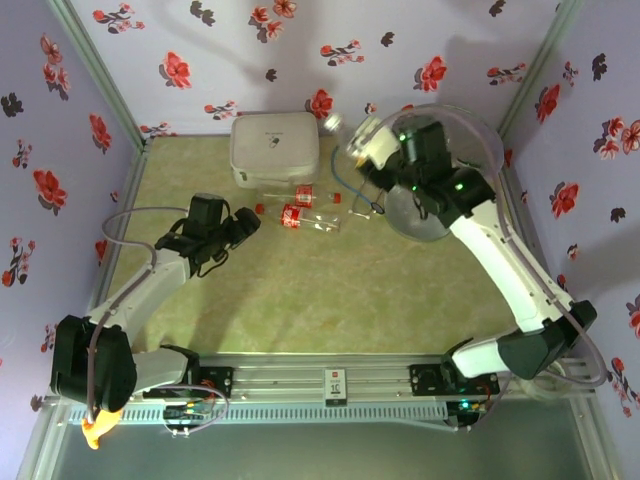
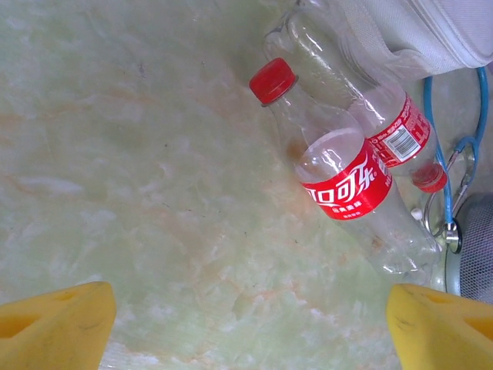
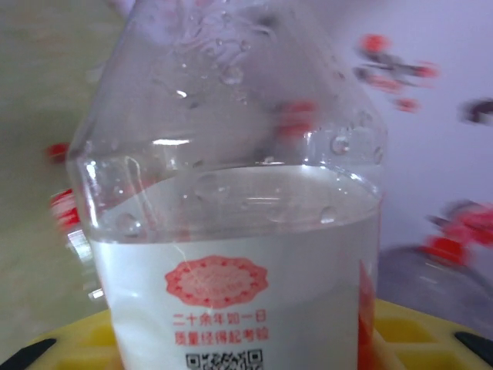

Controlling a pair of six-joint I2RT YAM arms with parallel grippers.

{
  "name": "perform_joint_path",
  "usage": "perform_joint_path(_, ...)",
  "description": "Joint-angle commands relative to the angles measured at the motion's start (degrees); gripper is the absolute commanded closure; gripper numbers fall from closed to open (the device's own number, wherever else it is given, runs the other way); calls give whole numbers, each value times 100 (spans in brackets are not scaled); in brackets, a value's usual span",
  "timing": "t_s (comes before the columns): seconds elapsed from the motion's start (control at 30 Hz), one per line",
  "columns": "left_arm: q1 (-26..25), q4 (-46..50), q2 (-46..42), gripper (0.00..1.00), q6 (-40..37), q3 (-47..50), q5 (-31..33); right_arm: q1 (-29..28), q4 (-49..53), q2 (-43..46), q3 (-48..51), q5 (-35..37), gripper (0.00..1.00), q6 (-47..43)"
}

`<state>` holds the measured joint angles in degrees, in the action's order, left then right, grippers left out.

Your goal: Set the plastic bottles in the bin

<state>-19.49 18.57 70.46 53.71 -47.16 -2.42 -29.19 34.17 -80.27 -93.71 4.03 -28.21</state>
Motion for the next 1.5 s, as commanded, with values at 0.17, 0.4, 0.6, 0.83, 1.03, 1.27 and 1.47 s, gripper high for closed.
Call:
perform_joint_path(0.17, 41, -136, 27, 9, 132, 75, -125, 1582, -784, -959, -845, 229, 63, 928)
perform_joint_path(0.4, 40, -117, 17, 9, 131, 95, -119, 2249, -847, -1670, -1133, 75, 63, 1292)
perform_joint_path(0.6, 41, -161, 82, 9, 144, 100, -120, 2560, -811, -1829, -868, 287, 62, 1275)
perform_joint_path(0.83, 36, -186, 150, 9, 158, 66, -127, 2603, -910, -1953, -543, 636, 60, 849)
perform_joint_path(1.03, 38, -168, 75, 9, 151, 101, -133, 2672, -1046, -2030, -54, 438, 60, 960)
perform_joint_path(1.27, 40, -143, 83, 9, 140, 59, -134, 2686, -1189, -1888, 500, 137, 58, 1221)
perform_joint_path(1.47, 42, -166, 93, 9, 145, 66, -129, 2683, -806, -1967, 468, 296, 55, 1208)
